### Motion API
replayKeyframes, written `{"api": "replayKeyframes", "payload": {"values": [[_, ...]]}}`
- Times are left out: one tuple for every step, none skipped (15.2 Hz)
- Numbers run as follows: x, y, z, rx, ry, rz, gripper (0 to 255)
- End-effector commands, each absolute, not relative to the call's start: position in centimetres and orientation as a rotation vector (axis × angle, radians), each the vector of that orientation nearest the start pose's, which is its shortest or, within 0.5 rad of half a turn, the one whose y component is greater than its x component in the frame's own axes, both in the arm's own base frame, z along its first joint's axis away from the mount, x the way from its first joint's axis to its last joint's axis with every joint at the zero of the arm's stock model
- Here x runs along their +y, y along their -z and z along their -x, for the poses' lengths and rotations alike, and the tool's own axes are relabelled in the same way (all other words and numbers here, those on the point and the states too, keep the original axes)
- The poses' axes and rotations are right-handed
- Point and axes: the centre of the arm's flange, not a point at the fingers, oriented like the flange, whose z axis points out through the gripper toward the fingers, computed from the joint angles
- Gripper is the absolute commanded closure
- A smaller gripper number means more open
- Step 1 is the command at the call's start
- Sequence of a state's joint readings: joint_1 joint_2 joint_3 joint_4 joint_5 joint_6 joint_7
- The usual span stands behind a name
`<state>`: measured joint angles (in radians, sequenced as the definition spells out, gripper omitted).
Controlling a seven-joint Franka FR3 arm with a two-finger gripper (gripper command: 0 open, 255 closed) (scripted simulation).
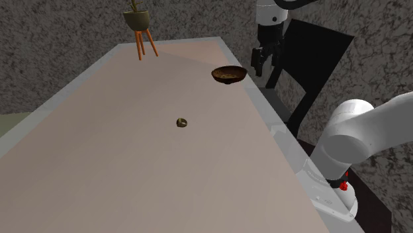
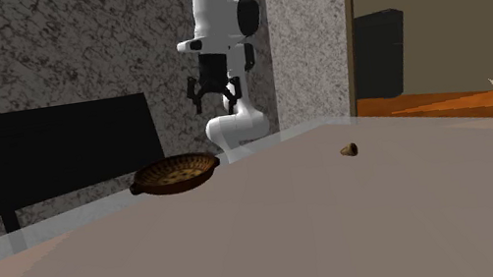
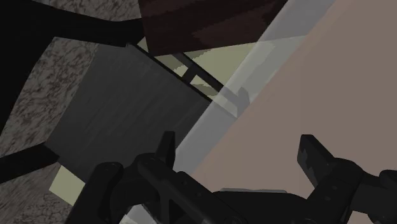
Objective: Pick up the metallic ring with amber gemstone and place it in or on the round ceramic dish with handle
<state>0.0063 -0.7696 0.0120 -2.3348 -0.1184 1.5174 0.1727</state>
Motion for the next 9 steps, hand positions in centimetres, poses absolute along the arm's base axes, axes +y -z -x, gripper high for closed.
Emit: {"api": "replayKeyframes", "payload": {"values": [[-0.6,-59.2,-30.6,0.264,-0.058,3.261,0],[0.4,-58.8,-31.0,0.254,-0.05,3.257,0],[1.5,-58.5,-31.4,0.244,-0.041,3.252,0],[2.6,-58.1,-31.9,0.234,-0.033,3.248,0],[3.7,-57.8,-32.3,0.225,-0.024,3.244,0],[4.8,-57.4,-32.7,0.215,-0.016,3.239,0],[5.9,-57.1,-33.1,0.205,-0.007,3.235,0],[7.0,-56.8,-33.5,0.195,0.001,3.23,0],[8.1,-56.5,-33.9,0.186,0.01,3.226,0]]}}
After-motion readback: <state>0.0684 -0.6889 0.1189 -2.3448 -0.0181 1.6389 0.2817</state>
